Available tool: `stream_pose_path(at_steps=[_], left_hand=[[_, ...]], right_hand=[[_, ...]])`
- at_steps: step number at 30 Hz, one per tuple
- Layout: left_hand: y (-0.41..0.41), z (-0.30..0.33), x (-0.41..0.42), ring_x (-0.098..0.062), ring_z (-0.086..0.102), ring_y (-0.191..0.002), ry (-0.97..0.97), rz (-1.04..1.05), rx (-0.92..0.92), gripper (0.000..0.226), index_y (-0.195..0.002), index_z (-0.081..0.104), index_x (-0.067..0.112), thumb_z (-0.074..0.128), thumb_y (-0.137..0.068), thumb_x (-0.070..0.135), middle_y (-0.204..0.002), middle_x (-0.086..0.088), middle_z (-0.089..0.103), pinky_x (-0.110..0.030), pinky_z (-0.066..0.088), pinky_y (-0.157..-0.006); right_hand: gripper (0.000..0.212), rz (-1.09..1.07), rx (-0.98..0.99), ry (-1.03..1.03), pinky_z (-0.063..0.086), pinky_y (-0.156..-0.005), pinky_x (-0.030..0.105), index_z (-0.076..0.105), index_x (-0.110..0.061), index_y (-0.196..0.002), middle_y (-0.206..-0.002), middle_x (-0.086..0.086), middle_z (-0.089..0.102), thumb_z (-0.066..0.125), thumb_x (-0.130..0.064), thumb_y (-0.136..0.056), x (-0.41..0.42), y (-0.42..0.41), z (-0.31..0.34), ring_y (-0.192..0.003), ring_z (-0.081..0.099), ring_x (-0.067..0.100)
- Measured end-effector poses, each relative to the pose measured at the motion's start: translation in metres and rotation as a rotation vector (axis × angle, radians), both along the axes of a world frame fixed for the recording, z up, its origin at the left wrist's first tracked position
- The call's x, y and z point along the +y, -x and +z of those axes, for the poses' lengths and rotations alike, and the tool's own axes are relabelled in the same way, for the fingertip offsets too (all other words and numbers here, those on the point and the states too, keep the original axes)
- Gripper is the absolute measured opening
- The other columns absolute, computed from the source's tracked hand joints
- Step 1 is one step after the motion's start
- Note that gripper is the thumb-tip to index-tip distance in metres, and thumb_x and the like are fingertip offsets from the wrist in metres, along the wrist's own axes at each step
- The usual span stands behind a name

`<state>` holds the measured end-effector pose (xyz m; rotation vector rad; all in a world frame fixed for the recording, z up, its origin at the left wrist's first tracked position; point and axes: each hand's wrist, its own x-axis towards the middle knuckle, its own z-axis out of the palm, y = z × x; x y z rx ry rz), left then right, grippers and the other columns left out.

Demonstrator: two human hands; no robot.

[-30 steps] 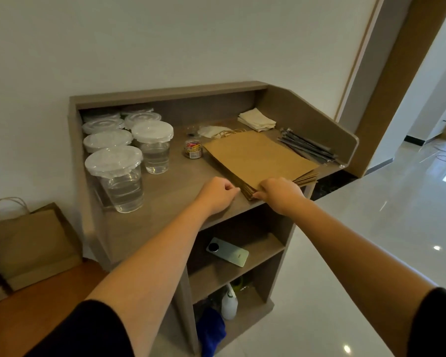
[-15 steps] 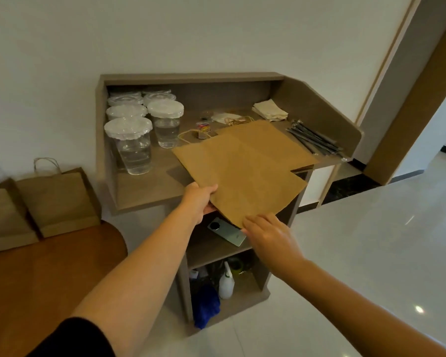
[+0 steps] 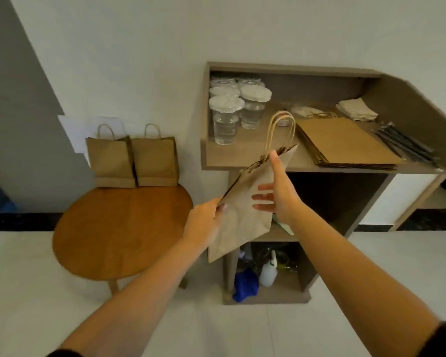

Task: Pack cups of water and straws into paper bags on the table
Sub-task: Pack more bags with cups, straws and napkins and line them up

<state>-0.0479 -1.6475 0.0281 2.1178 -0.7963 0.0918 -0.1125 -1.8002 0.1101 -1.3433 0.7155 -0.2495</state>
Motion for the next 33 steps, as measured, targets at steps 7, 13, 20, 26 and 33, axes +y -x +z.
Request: stream_pose_path(at_steps=[7,13,20,26,33], left_hand=[[-0.006,-0.008,0.095,-0.011,0.062,-0.091,-0.068,0.017,0.084,0.04,-0.131,0.053,0.02,0.055,-0.093,0.033,-0.104,0.003,0.065,-0.01,0.044,-0.069],[0.004,0.022,0.155,-0.01,0.053,-0.104,0.376,-0.244,0.799,0.042,-0.13,0.047,0.015,0.046,-0.089,0.026,-0.121,-0.002,0.056,-0.013,0.046,-0.08],[-0.008,0.026,0.205,-0.019,0.044,-0.127,0.344,-0.18,1.053,0.039,-0.13,0.05,0.03,0.032,-0.097,0.037,-0.143,0.005,0.043,-0.043,0.034,-0.103],[0.01,0.034,0.198,-0.021,0.052,-0.12,0.182,-0.185,0.946,0.088,-0.143,0.036,0.02,0.036,-0.074,0.076,-0.13,-0.004,0.053,-0.036,0.044,-0.096],[0.009,0.029,0.193,-0.027,0.034,-0.135,0.235,-0.265,0.933,0.087,-0.143,0.03,0.029,0.059,-0.071,0.069,-0.145,-0.004,0.039,-0.055,0.029,-0.109]], right_hand=[[0.024,0.067,0.032,-0.099,0.051,-0.054,0.032,0.057,-0.012,-0.089,-0.082,0.009,0.066,0.041,-0.026,-0.098,0.08,-0.02,-0.001,-0.077,0.066,0.023],[0.033,0.173,0.073,-0.017,0.054,-0.051,0.027,0.058,-0.002,-0.103,-0.085,0.012,0.068,0.028,-0.014,-0.1,0.159,-0.029,-0.022,-0.068,0.068,0.02],[0.032,0.288,0.015,0.109,0.053,-0.058,0.029,0.059,-0.012,-0.072,-0.064,0.003,0.065,0.038,-0.011,-0.097,0.213,-0.011,-0.041,-0.066,0.063,0.021],[0.028,0.538,-0.01,0.203,0.054,-0.081,0.035,0.059,-0.024,-0.12,-0.106,0.002,0.065,0.051,-0.034,-0.095,0.235,-0.01,-0.059,-0.099,0.062,0.017],[0.031,0.476,-0.086,0.065,0.053,-0.07,0.025,0.059,-0.02,-0.122,-0.109,0.001,0.065,0.05,-0.032,-0.095,0.226,-0.012,-0.068,-0.102,0.061,0.016]])
